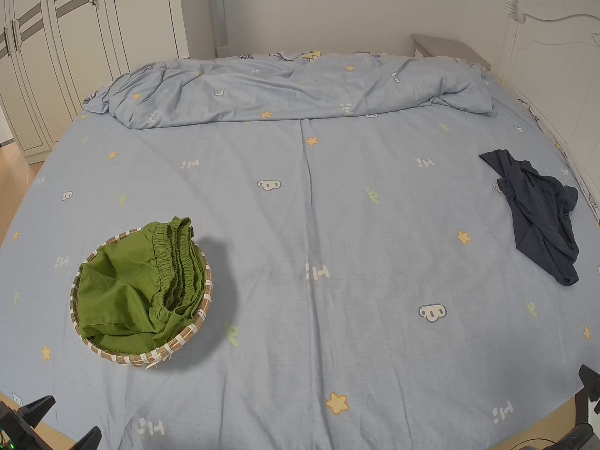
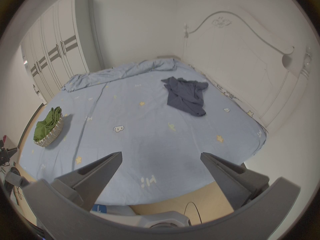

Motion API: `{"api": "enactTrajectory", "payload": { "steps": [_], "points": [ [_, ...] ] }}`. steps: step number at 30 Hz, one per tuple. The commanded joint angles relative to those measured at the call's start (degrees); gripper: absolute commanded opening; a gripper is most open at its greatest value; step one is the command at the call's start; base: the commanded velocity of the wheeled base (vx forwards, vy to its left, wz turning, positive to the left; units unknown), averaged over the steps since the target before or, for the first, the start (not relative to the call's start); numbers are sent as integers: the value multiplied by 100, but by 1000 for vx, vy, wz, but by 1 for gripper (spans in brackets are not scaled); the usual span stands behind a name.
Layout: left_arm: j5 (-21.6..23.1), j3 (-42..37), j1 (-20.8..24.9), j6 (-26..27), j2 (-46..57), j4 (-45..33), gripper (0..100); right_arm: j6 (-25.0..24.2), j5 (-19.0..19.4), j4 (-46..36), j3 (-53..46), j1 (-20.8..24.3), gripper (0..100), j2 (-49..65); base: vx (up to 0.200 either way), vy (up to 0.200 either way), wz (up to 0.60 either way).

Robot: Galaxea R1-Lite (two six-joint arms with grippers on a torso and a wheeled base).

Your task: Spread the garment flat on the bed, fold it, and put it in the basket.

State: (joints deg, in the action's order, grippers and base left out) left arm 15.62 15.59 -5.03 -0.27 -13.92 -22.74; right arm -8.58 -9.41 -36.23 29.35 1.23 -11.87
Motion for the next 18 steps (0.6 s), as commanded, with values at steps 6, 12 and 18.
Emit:
{"api": "enactTrajectory", "payload": {
  "steps": [6, 12, 18],
  "points": [
    [91, -381, 530, -8, 1375, 41, 100, 296, -17, 503, -1046, -106, 100, 1082, 0, 0, 0],
    [-630, -496, 503, 80, 1383, 999, 100, 305, 1, 1602, -1626, -106, 100, 1082, 0, 0, 0],
    [-999, -1339, 495, 475, 1392, 1957, 100, 665, 598, 3764, -2900, -106, 100, 1091, 0, 0, 0]
  ]
}}
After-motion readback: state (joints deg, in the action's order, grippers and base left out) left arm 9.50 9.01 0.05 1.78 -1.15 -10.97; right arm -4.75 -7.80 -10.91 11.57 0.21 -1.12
